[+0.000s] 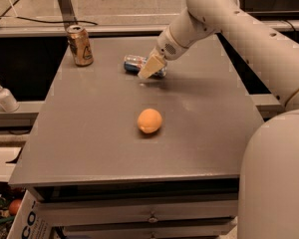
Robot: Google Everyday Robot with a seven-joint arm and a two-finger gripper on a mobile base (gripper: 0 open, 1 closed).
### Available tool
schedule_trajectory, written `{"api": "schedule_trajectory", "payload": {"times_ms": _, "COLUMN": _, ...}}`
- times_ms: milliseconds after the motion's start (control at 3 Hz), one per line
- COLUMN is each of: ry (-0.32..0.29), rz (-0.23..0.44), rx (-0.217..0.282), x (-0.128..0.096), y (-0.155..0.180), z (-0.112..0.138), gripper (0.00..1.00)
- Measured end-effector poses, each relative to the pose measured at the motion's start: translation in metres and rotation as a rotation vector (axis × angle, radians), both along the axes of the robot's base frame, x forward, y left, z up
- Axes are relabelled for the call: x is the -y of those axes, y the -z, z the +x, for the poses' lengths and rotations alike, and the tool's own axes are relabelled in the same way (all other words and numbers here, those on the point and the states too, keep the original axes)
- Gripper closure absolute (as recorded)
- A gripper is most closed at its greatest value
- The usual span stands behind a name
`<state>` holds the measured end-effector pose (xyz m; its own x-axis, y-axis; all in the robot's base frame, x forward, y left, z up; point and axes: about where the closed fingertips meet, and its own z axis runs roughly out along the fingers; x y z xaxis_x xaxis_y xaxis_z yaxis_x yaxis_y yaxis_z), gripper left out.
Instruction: Pick redbull can
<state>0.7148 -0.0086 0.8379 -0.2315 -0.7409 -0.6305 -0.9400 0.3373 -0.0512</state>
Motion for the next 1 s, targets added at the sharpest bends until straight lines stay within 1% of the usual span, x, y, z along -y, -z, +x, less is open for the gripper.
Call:
{"api": "schedule_trajectory", "payload": {"times_ms": 333, "ry": 0.001, "rz": 0.024, "rx": 0.017, "x": 0.000, "y": -0.007, "z": 0.001, "gripper": 0.62}}
{"api": "schedule_trajectory", "payload": {"times_ms": 667, "ry": -0.001, "rz": 0.057, "rx": 0.038, "x": 0.005, "y": -0.030, "z": 0.000, "gripper": 0.85}}
{"api": "schedule_trajectory", "payload": {"times_ms": 1000, "ry": -0.004, "rz": 0.088, "rx": 0.054, "x": 0.016, "y": -0.063, "z": -0.005, "gripper": 1.00}}
